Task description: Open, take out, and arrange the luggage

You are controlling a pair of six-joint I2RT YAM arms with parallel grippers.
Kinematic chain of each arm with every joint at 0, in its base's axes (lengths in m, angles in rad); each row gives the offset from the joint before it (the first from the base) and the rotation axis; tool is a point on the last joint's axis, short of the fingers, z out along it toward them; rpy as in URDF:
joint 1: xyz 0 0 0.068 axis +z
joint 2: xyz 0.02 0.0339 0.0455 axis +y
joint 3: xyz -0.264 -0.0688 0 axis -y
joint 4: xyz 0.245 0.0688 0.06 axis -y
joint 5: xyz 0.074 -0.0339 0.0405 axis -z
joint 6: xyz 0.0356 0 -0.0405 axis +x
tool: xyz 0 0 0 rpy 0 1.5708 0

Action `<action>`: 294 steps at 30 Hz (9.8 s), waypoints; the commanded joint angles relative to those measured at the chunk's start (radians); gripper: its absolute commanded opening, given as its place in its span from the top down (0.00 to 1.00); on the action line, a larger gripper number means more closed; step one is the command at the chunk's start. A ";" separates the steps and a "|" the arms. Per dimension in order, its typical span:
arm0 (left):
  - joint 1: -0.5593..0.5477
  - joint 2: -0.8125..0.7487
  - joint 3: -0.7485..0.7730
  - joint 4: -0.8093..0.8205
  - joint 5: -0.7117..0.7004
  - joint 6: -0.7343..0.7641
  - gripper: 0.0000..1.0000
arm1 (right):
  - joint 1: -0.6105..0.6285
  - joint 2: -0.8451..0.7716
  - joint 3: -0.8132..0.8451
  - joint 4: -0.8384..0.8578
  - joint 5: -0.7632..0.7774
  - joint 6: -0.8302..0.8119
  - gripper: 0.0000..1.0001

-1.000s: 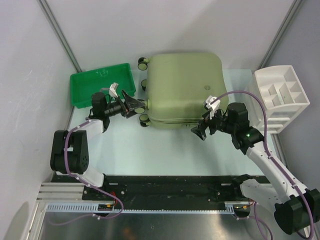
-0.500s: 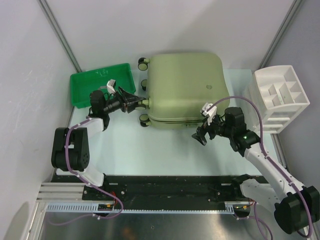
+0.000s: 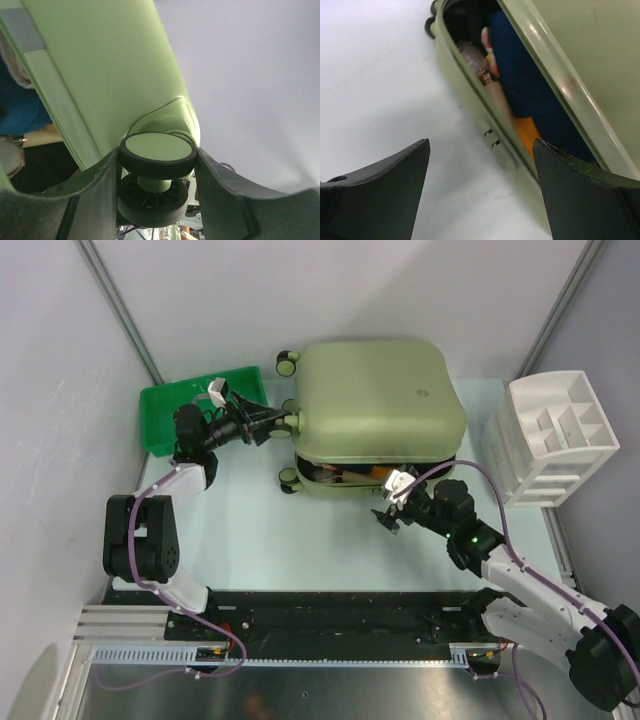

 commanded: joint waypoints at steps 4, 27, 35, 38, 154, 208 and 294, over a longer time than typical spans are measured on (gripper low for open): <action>-0.006 -0.062 0.149 0.134 -0.001 -0.118 0.94 | 0.042 0.158 -0.004 0.520 0.270 -0.145 0.16; 0.260 -0.302 0.374 -0.786 0.068 1.144 0.00 | -0.170 0.719 0.667 0.832 0.224 -0.245 0.09; -0.226 -0.486 0.223 -1.162 -0.200 1.917 0.12 | -0.210 0.930 0.931 0.873 0.216 -0.256 0.07; -0.384 -0.408 0.219 -1.179 -0.307 2.017 0.17 | -0.222 1.002 1.047 0.860 0.221 -0.260 0.06; 0.132 -0.031 0.046 -1.500 -0.597 2.911 0.80 | -0.342 0.568 0.916 -0.555 -0.178 0.040 0.00; 0.111 -0.342 0.295 -1.541 -0.223 2.106 0.00 | -0.308 1.225 1.413 -0.421 -0.200 0.123 0.32; -0.208 0.204 0.470 -0.814 -0.206 0.517 0.00 | 0.042 0.962 1.036 -0.156 -0.238 0.244 1.00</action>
